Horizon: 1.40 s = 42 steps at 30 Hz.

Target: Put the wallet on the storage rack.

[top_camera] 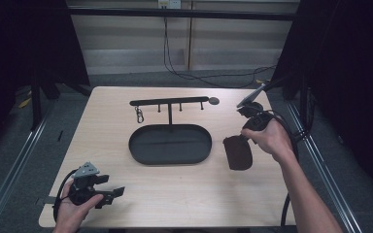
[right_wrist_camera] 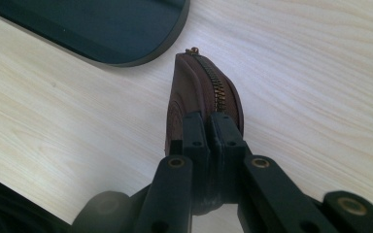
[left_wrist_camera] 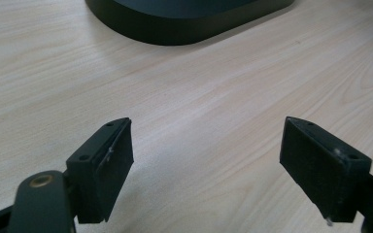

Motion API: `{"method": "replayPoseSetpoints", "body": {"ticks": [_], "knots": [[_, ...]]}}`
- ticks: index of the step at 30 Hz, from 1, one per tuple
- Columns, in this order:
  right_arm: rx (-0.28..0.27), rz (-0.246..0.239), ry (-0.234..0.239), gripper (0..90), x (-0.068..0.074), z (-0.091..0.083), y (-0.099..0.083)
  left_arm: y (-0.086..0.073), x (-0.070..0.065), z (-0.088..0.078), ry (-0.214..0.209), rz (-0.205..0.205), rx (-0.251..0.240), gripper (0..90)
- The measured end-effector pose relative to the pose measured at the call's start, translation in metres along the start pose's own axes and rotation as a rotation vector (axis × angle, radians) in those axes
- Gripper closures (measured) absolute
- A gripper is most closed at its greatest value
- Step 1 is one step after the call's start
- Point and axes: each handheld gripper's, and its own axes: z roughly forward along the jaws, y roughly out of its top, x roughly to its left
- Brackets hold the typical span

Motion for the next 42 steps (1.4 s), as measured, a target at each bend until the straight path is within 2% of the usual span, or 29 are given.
{"method": "replayPoseSetpoints", "body": {"ticks": [12,16,19,31,35,38,42], "knots": [[-0.038,-0.012,-0.013,85.9,0.006,-0.013,0.007,0.0,-0.001,0.0,-0.001,0.004,0.002,19.7],[-0.05,-0.018,-0.004,85.9,0.009,-0.014,0.009,0.0,-0.001,0.001,-0.005,0.012,0.01,19.7],[-0.073,-0.018,0.011,86.0,0.01,-0.013,0.012,-0.001,-0.002,0.0,-0.004,0.002,0.006,19.7],[-0.148,-0.032,0.101,86.1,0.019,-0.009,0.026,-0.001,-0.002,0.0,-0.004,0.006,0.004,19.7],[-0.156,-0.026,0.128,86.1,0.022,-0.005,0.031,-0.001,-0.002,0.0,-0.006,0.004,0.002,19.7],[-0.16,-0.06,0.16,86.1,0.024,-0.001,0.035,-0.001,-0.001,-0.001,-0.007,0.004,0.001,19.7],[-0.166,-0.063,0.172,86.1,0.027,0.003,0.04,-0.001,-0.001,-0.001,-0.008,0.001,0.002,19.7]]}}
